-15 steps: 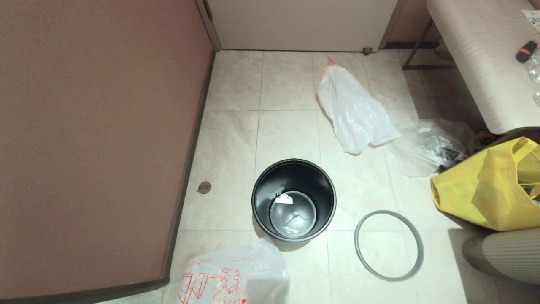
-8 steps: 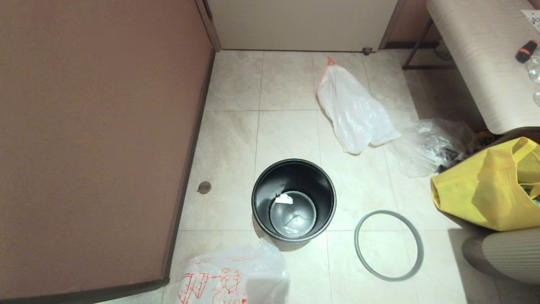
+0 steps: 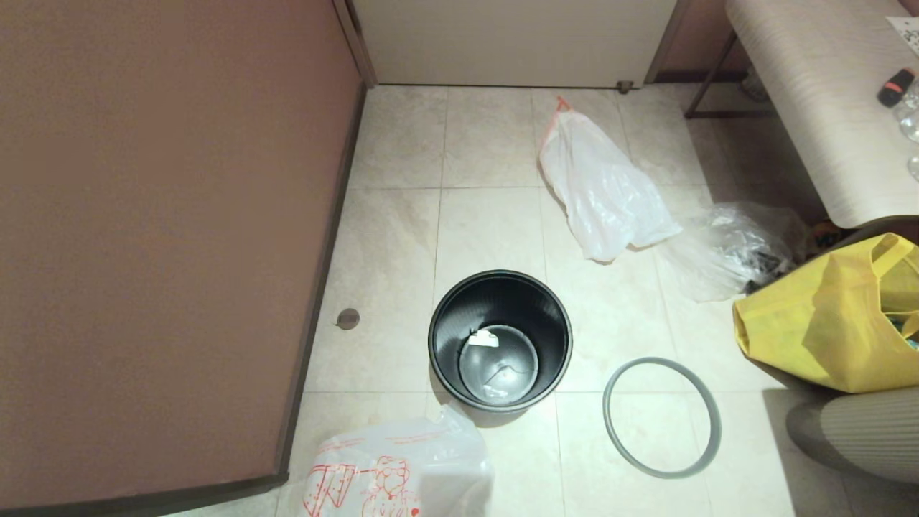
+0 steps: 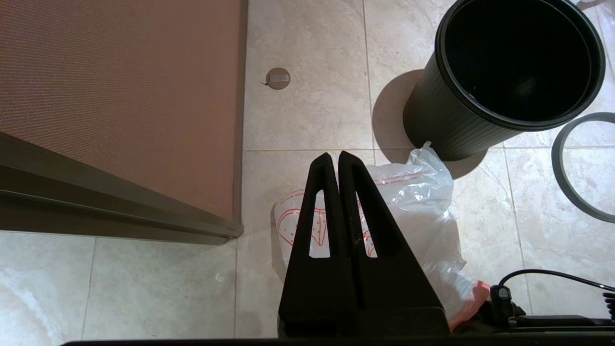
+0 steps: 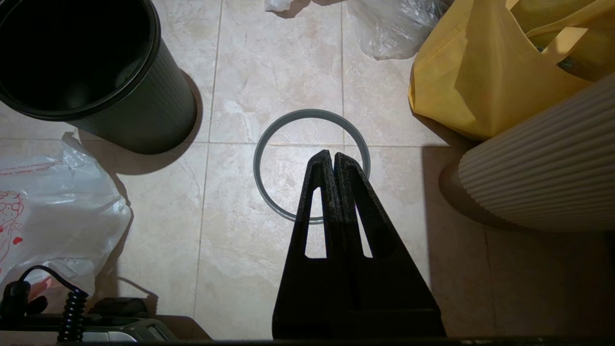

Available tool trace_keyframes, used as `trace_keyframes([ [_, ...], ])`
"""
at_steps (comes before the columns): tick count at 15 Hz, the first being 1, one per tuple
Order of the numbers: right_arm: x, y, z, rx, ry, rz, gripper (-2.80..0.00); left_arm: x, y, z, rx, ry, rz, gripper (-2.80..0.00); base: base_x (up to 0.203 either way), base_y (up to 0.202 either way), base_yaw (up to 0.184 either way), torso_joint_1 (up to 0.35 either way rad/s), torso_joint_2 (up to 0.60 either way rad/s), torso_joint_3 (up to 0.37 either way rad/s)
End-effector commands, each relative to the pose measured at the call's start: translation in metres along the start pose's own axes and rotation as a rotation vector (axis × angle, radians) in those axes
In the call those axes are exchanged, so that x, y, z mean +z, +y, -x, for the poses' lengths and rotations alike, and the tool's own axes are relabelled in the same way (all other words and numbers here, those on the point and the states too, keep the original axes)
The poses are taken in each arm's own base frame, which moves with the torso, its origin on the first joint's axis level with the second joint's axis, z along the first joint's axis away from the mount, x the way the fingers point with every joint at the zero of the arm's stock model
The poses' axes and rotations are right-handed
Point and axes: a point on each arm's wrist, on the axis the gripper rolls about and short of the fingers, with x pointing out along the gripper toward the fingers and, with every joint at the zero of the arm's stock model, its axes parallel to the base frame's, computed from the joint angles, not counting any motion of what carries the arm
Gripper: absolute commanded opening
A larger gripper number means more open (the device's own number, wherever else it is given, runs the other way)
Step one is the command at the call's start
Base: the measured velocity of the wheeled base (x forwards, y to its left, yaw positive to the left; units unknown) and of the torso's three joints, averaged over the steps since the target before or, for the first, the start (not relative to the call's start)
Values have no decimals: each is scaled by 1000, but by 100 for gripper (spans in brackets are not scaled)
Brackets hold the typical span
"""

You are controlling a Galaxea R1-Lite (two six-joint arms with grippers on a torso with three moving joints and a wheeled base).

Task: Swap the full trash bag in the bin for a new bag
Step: Pick up a new trash bag

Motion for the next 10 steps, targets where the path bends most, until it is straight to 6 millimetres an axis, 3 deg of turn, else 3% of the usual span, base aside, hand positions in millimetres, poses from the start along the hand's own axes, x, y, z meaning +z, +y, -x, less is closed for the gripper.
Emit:
trace_keyframes([
  [1, 0, 0, 0, -1, 4, 0, -280, 0, 0, 0, 0, 2, -2, -280, 0, 0, 0, 0, 0, 0],
  [10, 0, 0, 0, -1, 4, 0, -280, 0, 0, 0, -7, 3, -23, -280, 0, 0, 0, 0, 0, 0],
])
